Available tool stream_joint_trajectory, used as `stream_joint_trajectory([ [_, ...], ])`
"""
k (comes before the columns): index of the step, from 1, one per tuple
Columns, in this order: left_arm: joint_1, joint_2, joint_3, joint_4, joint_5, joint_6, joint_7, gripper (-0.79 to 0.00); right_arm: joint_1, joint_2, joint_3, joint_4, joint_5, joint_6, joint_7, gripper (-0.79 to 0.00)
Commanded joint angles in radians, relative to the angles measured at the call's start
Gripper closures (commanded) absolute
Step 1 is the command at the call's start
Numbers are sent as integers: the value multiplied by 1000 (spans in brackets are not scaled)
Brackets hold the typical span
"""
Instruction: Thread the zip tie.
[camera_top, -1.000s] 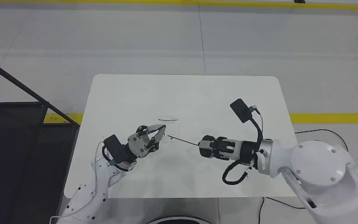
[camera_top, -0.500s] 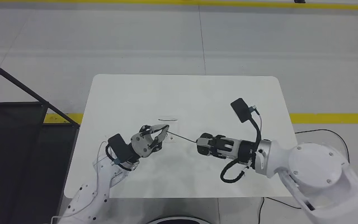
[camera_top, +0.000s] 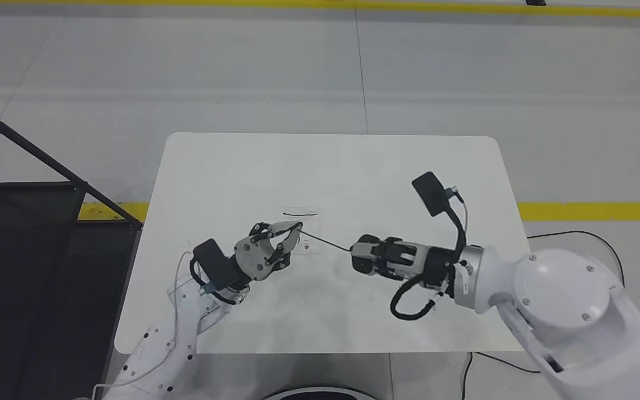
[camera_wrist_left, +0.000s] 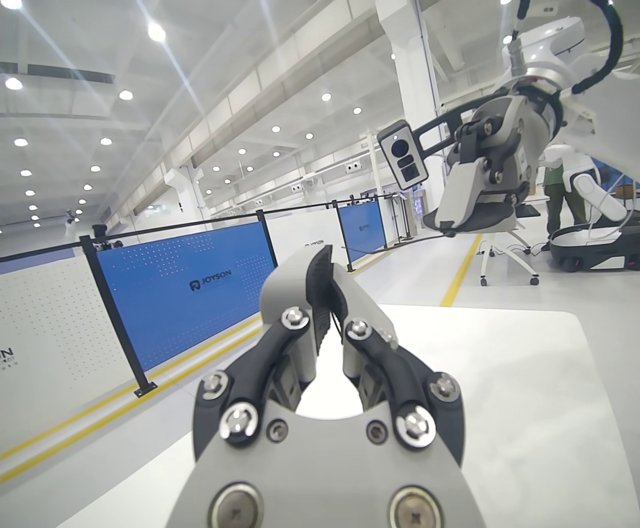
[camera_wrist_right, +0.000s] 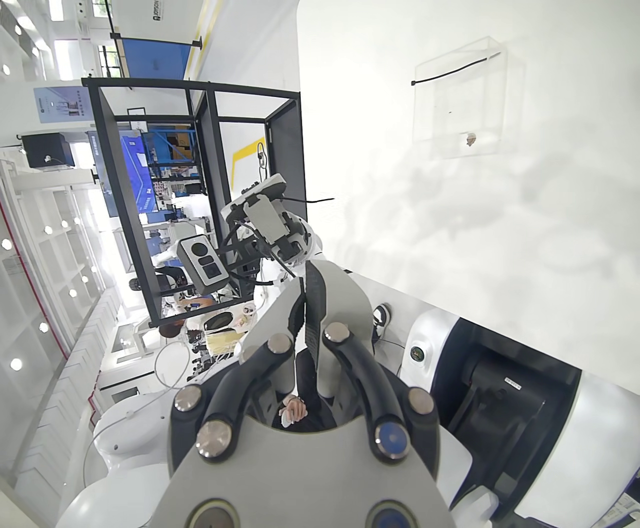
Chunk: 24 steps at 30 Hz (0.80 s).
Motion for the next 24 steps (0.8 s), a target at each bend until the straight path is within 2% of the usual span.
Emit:
stream_joint_trajectory([
  [1,1,0,0,0,0,1,5,0,4,0,-2,1,4,3,-2,0],
  [24,3,5,-1,-1,-3,-1,16,0,11,2,-9,11,31,6,-17,0],
])
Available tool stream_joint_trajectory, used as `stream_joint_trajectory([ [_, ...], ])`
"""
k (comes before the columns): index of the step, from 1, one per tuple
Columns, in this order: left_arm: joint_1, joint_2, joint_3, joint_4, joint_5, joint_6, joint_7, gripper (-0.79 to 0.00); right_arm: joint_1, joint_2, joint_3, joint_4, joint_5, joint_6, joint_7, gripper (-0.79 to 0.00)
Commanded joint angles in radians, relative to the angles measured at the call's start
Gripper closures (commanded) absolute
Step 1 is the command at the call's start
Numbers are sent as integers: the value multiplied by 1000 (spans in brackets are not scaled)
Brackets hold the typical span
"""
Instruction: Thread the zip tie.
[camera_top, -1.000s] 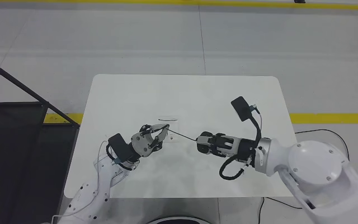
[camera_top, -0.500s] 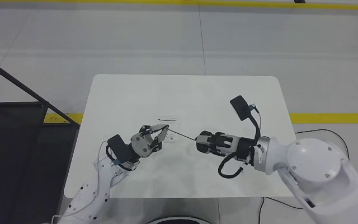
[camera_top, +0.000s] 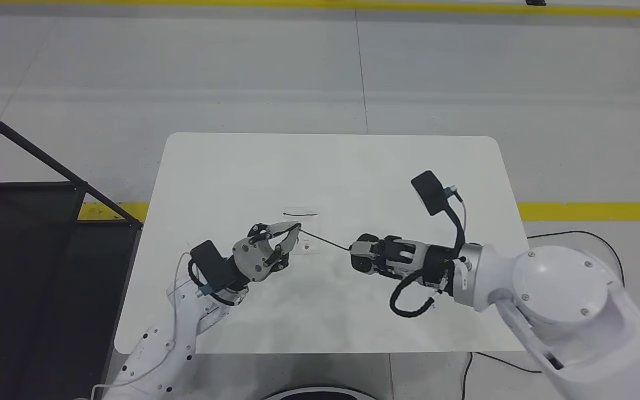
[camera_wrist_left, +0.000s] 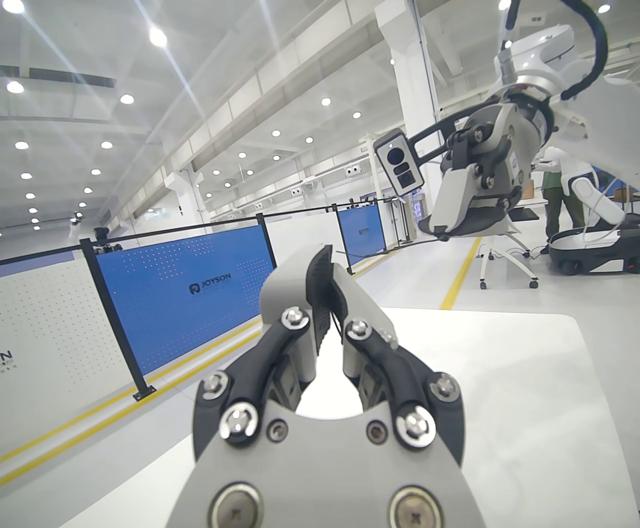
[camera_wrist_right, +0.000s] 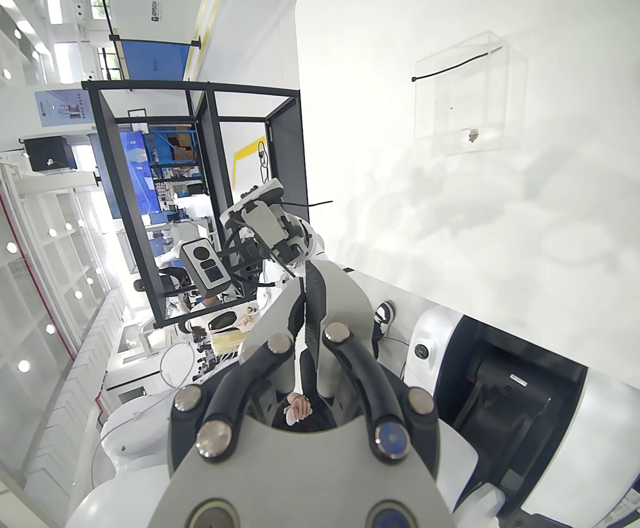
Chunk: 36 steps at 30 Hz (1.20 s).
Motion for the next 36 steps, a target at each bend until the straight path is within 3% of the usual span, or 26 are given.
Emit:
stream_joint_trajectory([
  [1,0,0,0,0,0,0,1,0,-2,0,0,0,3,-2,-2,0],
  [36,-5,5,5,7,2,0,15,0,-17,5,8,13,46,-24,-10,0],
])
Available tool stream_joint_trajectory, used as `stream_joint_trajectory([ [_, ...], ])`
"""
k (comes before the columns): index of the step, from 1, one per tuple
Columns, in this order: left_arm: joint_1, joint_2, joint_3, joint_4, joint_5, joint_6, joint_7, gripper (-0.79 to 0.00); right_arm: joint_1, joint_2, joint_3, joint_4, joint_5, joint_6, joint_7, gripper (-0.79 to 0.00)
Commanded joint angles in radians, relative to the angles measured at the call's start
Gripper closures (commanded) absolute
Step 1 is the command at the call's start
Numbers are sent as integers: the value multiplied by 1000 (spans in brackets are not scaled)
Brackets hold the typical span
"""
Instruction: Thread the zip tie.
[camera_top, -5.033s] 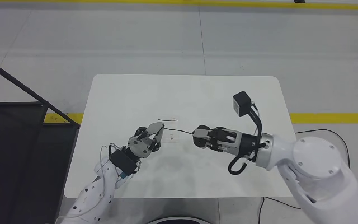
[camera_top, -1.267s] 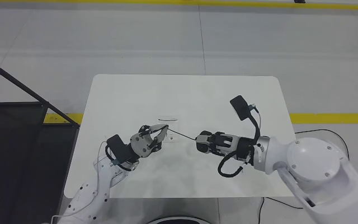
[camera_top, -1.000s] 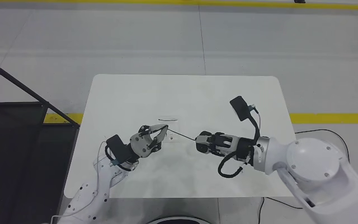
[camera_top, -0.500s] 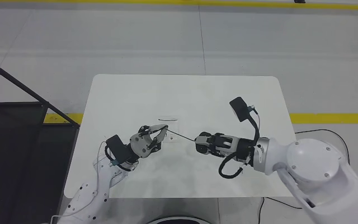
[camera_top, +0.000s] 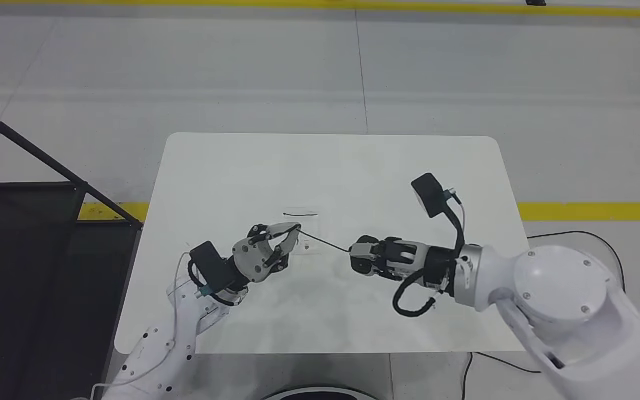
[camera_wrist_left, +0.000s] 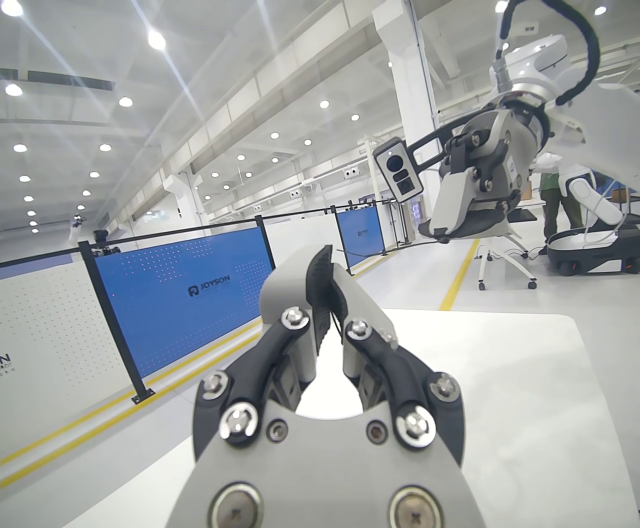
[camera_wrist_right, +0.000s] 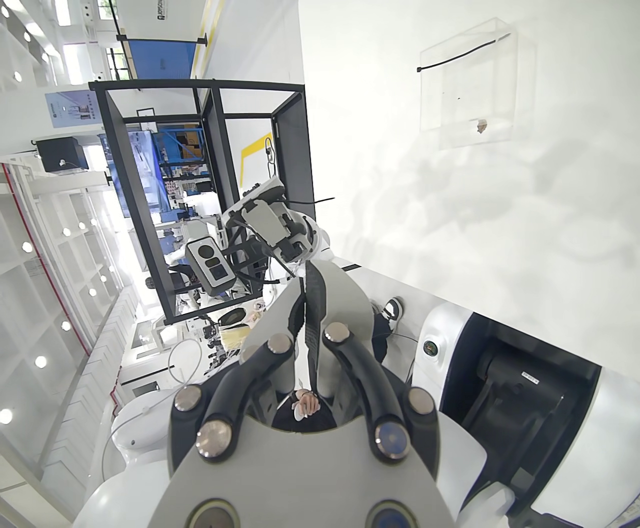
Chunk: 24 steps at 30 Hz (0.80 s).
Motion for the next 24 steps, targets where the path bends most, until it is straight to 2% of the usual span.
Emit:
stream_joint_trajectory([
  [1,0,0,0,0,1,1,0,0,0,0,0,1,2,-1,0,0],
  [24,-3,2,4,0,-2,6,-1,0,-2,1,-3,13,26,-11,-8,0],
])
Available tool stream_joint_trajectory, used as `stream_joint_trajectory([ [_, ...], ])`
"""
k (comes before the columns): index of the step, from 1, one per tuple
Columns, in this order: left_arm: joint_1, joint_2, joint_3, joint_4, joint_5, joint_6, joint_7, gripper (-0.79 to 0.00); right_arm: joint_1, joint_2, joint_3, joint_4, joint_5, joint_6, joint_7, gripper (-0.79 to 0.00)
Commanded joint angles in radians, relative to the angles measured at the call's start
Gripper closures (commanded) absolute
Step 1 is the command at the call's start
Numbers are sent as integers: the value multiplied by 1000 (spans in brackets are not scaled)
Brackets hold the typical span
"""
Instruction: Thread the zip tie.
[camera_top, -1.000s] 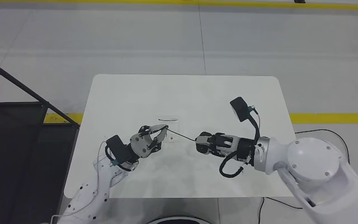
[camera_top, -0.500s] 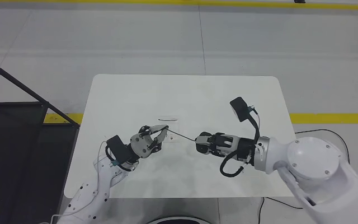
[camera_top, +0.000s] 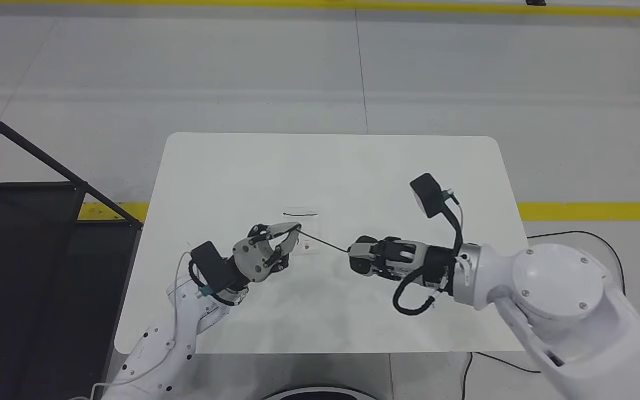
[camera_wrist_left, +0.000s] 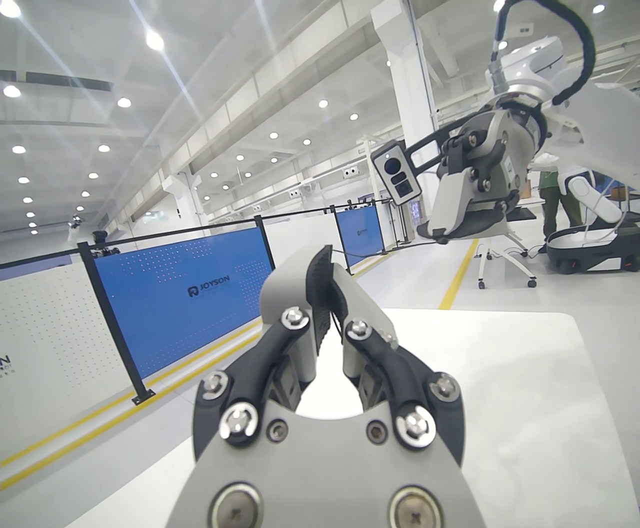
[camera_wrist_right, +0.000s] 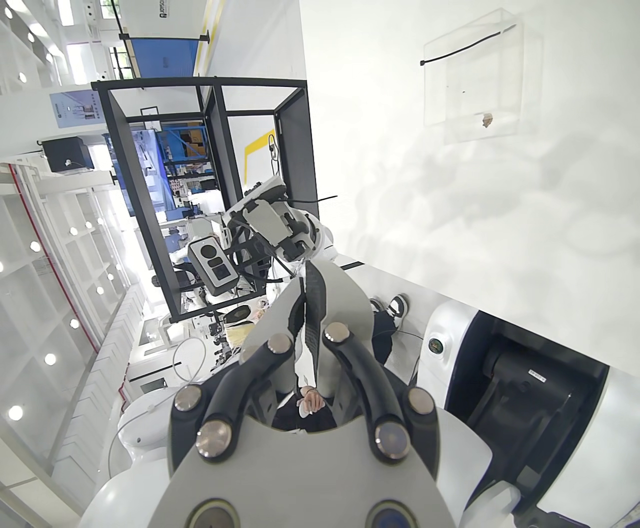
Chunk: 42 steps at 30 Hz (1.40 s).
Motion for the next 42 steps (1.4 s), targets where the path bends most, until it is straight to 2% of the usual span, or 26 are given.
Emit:
stream_joint_trajectory([
  [1,0,0,0,-1,-2,0,0,0,-3,1,3,0,2,-2,1,0],
  [42,0,4,3,0,-1,1,7,0,-9,7,8,0,18,-7,-2,0],
])
